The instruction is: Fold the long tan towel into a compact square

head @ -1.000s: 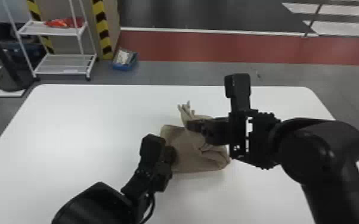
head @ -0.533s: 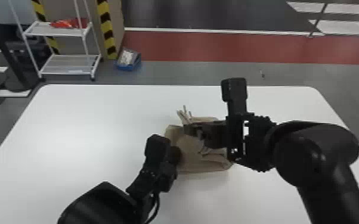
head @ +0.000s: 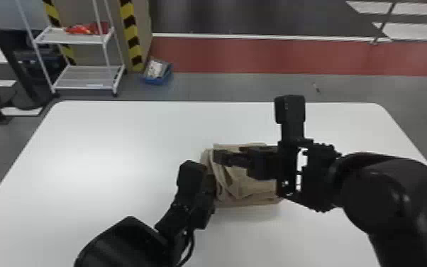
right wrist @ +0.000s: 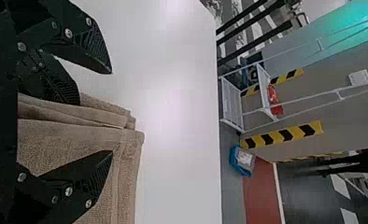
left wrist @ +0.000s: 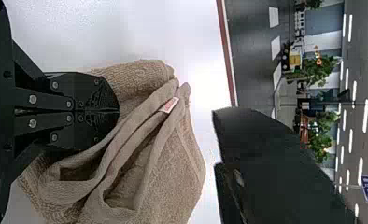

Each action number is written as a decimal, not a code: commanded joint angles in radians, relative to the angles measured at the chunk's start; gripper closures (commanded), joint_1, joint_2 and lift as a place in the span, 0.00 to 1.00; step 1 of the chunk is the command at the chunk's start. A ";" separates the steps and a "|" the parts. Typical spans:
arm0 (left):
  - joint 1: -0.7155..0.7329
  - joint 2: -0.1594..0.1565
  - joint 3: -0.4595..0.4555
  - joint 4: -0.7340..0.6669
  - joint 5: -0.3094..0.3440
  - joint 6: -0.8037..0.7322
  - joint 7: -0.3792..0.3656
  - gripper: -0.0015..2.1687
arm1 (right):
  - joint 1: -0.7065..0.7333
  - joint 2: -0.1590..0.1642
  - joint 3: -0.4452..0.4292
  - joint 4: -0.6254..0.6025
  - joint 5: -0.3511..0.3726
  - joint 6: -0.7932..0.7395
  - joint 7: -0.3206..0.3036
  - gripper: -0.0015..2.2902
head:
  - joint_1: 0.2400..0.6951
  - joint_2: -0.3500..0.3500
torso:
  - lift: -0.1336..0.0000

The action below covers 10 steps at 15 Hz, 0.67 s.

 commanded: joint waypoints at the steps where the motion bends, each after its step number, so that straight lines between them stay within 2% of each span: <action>1: 0.000 0.000 0.000 -0.001 0.000 0.000 0.003 0.98 | 0.072 -0.021 -0.091 -0.094 -0.050 -0.001 0.004 0.03 | 1.00 0.45 | 0.07; 3: 0.002 0.000 0.000 -0.001 0.000 -0.009 0.006 0.98 | 0.156 -0.056 -0.176 -0.183 -0.077 0.011 0.052 0.06 | 1.00 0.40 | 0.07; 4: 0.003 0.000 0.001 -0.001 0.000 -0.012 0.012 0.98 | 0.201 -0.071 -0.216 -0.231 -0.070 0.021 0.079 0.13 | 1.00 0.39 | 0.07; 5: 0.006 0.000 0.001 -0.007 0.000 -0.024 0.015 0.98 | 0.248 -0.096 -0.254 -0.257 -0.039 0.036 0.121 0.24 | 1.00 0.37 | 0.07; 6: 0.006 0.000 0.001 -0.008 0.000 -0.028 0.015 0.98 | 0.288 -0.107 -0.292 -0.274 -0.027 0.057 0.165 0.43 | 1.00 0.35 | 0.07; 7: 0.006 0.000 0.001 -0.010 0.000 -0.028 0.015 0.98 | 0.327 -0.107 -0.337 -0.282 -0.025 0.100 0.216 0.74 | 1.00 0.33 | 0.07; 8: 0.006 0.000 0.001 -0.011 0.000 -0.028 0.015 0.98 | 0.351 -0.107 -0.366 -0.288 -0.025 0.131 0.268 0.88 | 1.00 0.28 | 0.07; 10: 0.011 0.002 0.001 -0.017 0.000 -0.028 0.015 0.98 | 0.409 -0.099 -0.374 -0.288 -0.013 0.134 0.323 0.93 | 1.00 0.25 | 0.07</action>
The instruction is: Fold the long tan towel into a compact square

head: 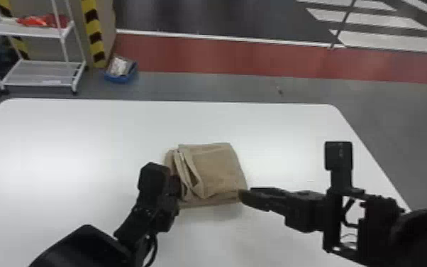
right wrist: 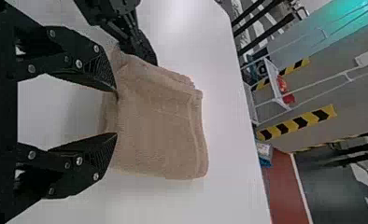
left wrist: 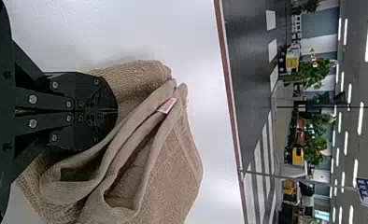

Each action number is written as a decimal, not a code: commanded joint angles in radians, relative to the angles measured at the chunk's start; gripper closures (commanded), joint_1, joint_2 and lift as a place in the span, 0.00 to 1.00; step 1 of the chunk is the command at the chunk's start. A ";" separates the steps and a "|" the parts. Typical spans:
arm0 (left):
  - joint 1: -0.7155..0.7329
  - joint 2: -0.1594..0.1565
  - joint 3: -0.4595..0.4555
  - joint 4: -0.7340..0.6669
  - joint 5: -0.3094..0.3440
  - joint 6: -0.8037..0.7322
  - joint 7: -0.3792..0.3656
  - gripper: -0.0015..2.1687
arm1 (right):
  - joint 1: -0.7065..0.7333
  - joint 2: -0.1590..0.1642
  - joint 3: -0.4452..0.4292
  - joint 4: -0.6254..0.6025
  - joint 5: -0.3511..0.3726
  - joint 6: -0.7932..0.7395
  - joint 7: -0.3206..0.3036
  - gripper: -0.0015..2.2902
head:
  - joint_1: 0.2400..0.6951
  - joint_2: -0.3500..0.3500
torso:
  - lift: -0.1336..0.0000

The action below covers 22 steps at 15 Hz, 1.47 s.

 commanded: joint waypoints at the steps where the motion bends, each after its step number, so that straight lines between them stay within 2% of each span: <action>1: 0.006 0.001 0.000 -0.008 0.000 0.000 0.000 0.98 | 0.056 0.023 0.012 0.005 0.036 -0.018 0.027 0.93 | 1.00 0.24 | 0.07; 3: 0.009 0.001 -0.002 -0.009 0.000 0.003 0.000 0.98 | 0.074 0.047 0.058 0.011 0.099 -0.061 0.036 0.93 | 1.00 0.23 | 0.07; 6: 0.024 0.008 0.004 -0.043 0.000 0.006 0.000 0.98 | 0.057 0.049 0.112 0.063 0.200 -0.153 0.001 0.93 | 1.00 0.25 | 0.07; 9: 0.049 0.015 0.015 -0.092 0.005 0.012 -0.001 0.98 | -0.047 0.050 0.152 0.206 0.210 -0.163 -0.022 0.93 | 1.00 0.24 | 0.07; 12: 0.079 0.030 0.026 -0.141 0.006 0.021 -0.006 0.98 | -0.124 0.050 0.203 0.275 0.234 -0.166 -0.056 0.93 | 1.00 0.24 | 0.07; 15: 0.135 0.071 0.073 -0.241 0.014 0.021 -0.006 0.98 | -0.185 0.050 0.232 0.330 0.263 -0.187 -0.089 0.93 | 1.00 0.27 | 0.07; 18: 0.175 0.107 0.106 -0.335 0.038 0.021 -0.009 0.98 | -0.331 0.050 0.276 0.488 0.319 -0.196 -0.105 0.93 | 1.00 0.30 | 0.07; 20: 0.173 0.108 0.123 -0.335 0.046 0.021 -0.018 0.98 | -0.421 0.050 0.312 0.588 0.329 -0.258 -0.122 0.93 | 1.00 0.31 | 0.07; 22: 0.156 0.108 0.124 -0.296 0.060 0.012 -0.021 0.98 | -0.493 0.052 0.347 0.694 0.348 -0.380 -0.129 0.93 | 1.00 0.32 | 0.07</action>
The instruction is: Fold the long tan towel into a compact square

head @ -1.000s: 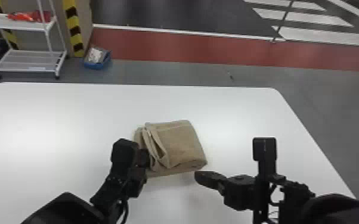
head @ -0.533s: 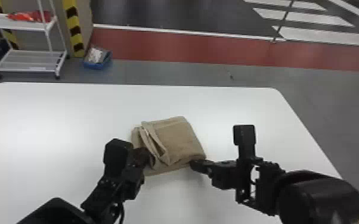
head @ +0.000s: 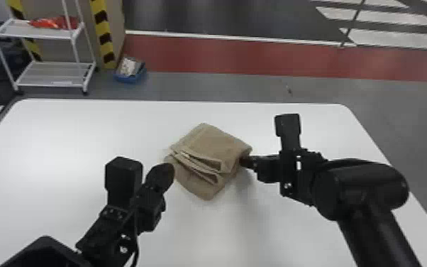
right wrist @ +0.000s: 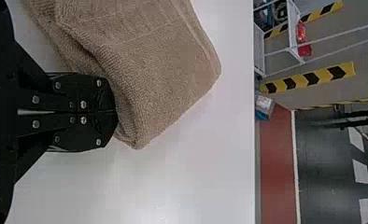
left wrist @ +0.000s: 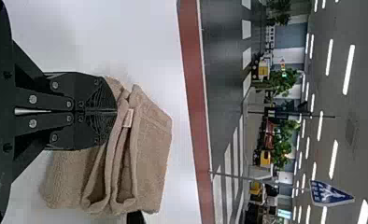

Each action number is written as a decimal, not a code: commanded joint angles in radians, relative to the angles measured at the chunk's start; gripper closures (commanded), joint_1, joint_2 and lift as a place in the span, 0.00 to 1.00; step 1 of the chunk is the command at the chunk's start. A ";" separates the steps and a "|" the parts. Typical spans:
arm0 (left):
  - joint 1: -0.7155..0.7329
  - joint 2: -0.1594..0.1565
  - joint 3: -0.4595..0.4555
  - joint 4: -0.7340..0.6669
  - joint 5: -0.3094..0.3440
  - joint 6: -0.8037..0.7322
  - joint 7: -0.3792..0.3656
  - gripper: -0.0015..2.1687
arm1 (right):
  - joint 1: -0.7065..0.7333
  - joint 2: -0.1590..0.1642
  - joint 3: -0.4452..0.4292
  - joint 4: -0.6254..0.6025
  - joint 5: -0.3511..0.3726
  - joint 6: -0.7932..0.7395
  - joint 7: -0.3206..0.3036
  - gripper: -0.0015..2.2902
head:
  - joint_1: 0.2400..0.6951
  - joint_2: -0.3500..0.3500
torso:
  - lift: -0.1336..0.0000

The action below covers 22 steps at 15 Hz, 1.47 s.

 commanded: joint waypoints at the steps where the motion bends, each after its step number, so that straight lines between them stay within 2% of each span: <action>1: -0.016 0.000 0.006 0.041 0.017 -0.013 -0.004 0.98 | -0.051 -0.001 0.021 0.096 0.011 -0.157 -0.010 0.93 | 1.00 0.33 | 0.07; 3: -0.037 -0.003 0.002 0.085 0.023 -0.038 -0.013 0.98 | 0.044 -0.008 -0.042 0.049 -0.020 -0.200 0.032 0.93 | 1.00 0.34 | 0.07; 6: -0.091 -0.012 -0.001 0.177 0.035 -0.081 -0.028 0.98 | 0.236 -0.012 -0.194 -0.148 -0.041 -0.215 0.081 0.93 | 1.00 0.33 | 0.07; 9: -0.162 -0.015 -0.010 0.329 0.035 -0.234 -0.054 0.98 | 0.465 -0.007 -0.315 -0.349 -0.064 -0.335 0.075 0.93 | 1.00 0.25 | 0.07; 10: -0.178 -0.017 -0.007 0.358 0.044 -0.234 -0.082 0.98 | 0.529 -0.002 -0.347 -0.409 -0.123 -0.338 0.076 0.93 | 1.00 0.24 | 0.07; 11: -0.188 -0.017 -0.004 0.375 0.052 -0.234 -0.099 0.98 | 0.610 -0.001 -0.363 -0.481 -0.153 -0.390 0.076 0.93 | 1.00 0.22 | 0.07; 14: -0.212 -0.018 -0.007 0.426 0.052 -0.231 -0.143 0.98 | 0.758 0.011 -0.377 -0.603 -0.166 -0.528 0.084 0.93 | 1.00 0.20 | 0.07; 16: -0.229 -0.021 -0.008 0.470 0.051 -0.240 -0.163 0.98 | 0.772 0.015 -0.378 -0.606 -0.173 -0.537 0.084 0.93 | 1.00 0.20 | 0.07; 19: -0.244 -0.027 -0.002 0.538 0.046 -0.348 -0.176 0.98 | 0.799 0.016 -0.377 -0.636 -0.181 -0.549 0.096 0.93 | 1.00 0.21 | 0.07; 22: -0.249 -0.027 0.007 0.557 0.054 -0.354 -0.203 0.98 | 0.802 0.011 -0.389 -0.645 -0.193 -0.546 0.104 0.93 | 1.00 0.23 | 0.07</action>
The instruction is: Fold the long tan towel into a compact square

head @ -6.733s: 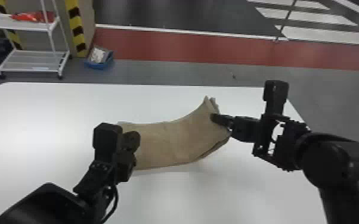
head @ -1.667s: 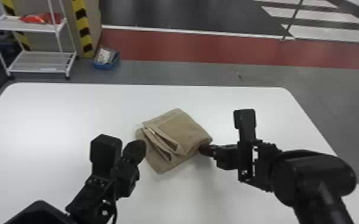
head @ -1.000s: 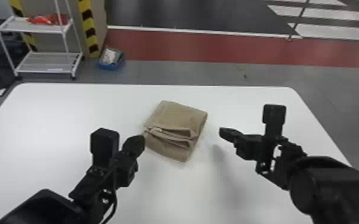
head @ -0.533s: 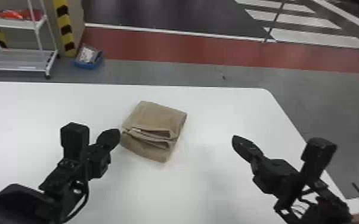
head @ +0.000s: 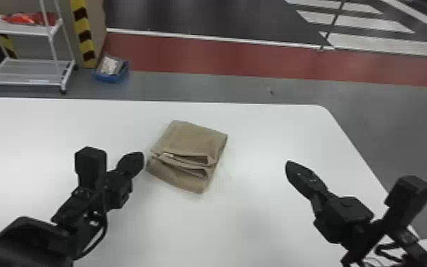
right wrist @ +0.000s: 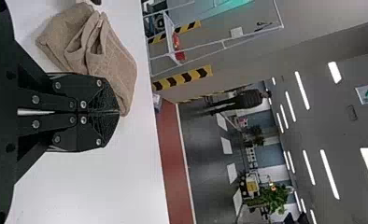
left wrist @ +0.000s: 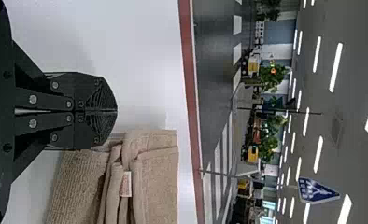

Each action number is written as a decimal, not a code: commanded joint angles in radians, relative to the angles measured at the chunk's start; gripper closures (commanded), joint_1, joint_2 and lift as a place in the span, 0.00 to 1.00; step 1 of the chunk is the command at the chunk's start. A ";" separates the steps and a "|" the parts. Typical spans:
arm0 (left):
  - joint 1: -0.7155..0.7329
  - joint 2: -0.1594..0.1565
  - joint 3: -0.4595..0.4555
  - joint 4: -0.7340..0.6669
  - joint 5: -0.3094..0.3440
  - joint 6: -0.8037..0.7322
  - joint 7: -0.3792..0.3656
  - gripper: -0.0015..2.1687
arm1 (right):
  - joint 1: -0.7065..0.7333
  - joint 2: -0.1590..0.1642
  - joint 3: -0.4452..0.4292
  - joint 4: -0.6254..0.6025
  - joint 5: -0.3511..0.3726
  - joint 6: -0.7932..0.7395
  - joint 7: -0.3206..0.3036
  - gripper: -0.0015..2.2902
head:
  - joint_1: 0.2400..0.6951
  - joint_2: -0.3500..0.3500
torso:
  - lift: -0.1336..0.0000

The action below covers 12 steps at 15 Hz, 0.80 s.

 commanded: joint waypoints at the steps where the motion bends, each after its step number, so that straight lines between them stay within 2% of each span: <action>1: 0.013 0.000 0.004 -0.005 0.006 -0.006 -0.024 0.98 | 0.001 -0.005 -0.008 0.000 -0.007 0.003 -0.001 0.93 | 1.00 0.24 | 0.07; 6: 0.032 -0.007 -0.027 -0.014 0.015 -0.006 -0.058 0.98 | 0.010 0.000 -0.016 0.001 -0.027 -0.006 0.002 0.93 | 1.00 0.20 | 0.07; 9: 0.076 -0.004 -0.039 -0.094 0.022 0.004 -0.063 0.98 | 0.023 -0.005 -0.041 0.014 -0.062 -0.021 0.008 0.93 | 1.00 0.16 | 0.07; 12: 0.147 -0.004 -0.055 -0.180 0.027 0.025 -0.063 0.98 | 0.021 -0.009 -0.042 0.023 -0.068 -0.034 0.008 0.93 | 1.00 0.11 | 0.07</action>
